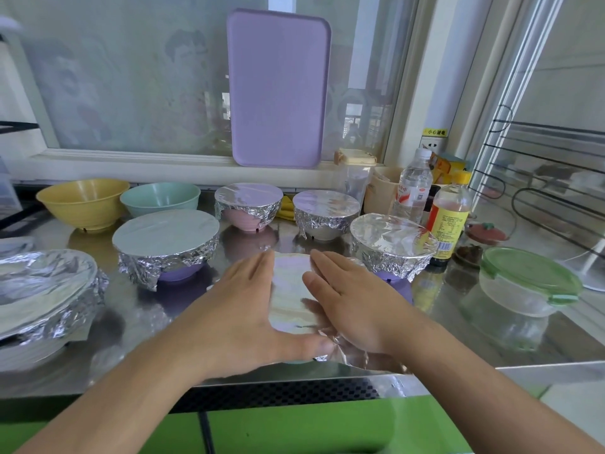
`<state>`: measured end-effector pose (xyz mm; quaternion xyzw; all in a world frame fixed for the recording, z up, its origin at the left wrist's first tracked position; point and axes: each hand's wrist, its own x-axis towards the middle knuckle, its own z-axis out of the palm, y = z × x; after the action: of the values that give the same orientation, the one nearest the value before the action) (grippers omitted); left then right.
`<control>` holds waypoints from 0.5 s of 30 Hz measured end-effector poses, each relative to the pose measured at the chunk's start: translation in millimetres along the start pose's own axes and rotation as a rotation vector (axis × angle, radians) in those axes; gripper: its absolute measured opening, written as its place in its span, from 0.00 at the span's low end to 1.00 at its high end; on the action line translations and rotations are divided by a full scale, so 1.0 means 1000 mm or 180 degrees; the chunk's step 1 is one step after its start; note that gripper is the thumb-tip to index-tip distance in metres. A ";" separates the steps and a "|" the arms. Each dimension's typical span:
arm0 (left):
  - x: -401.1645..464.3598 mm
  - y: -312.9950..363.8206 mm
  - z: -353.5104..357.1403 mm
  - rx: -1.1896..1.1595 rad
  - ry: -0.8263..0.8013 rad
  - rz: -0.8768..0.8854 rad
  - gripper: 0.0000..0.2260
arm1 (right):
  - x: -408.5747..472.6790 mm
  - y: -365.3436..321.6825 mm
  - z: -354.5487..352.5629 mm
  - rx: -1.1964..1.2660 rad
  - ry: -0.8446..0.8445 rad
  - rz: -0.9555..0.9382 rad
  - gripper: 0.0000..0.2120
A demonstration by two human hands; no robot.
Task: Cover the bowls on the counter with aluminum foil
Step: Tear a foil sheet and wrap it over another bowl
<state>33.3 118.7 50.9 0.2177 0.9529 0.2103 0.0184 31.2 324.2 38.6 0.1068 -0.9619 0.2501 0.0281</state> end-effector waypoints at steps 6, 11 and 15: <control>-0.006 -0.009 -0.001 -0.0250 0.0031 0.0092 0.70 | -0.014 0.005 -0.012 -0.0299 -0.0155 0.0077 0.23; -0.007 -0.009 -0.002 -0.0357 -0.0010 0.0094 0.71 | -0.007 -0.006 -0.023 -0.0595 -0.0235 0.0030 0.26; -0.007 -0.006 -0.006 -0.0367 -0.0033 0.0187 0.66 | 0.000 -0.023 -0.024 -0.0441 -0.0420 -0.0146 0.37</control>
<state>36.4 108.3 53.8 0.2452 0.9323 0.2642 0.0297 35.8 316.3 70.5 0.1428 -0.9740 0.1747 -0.0223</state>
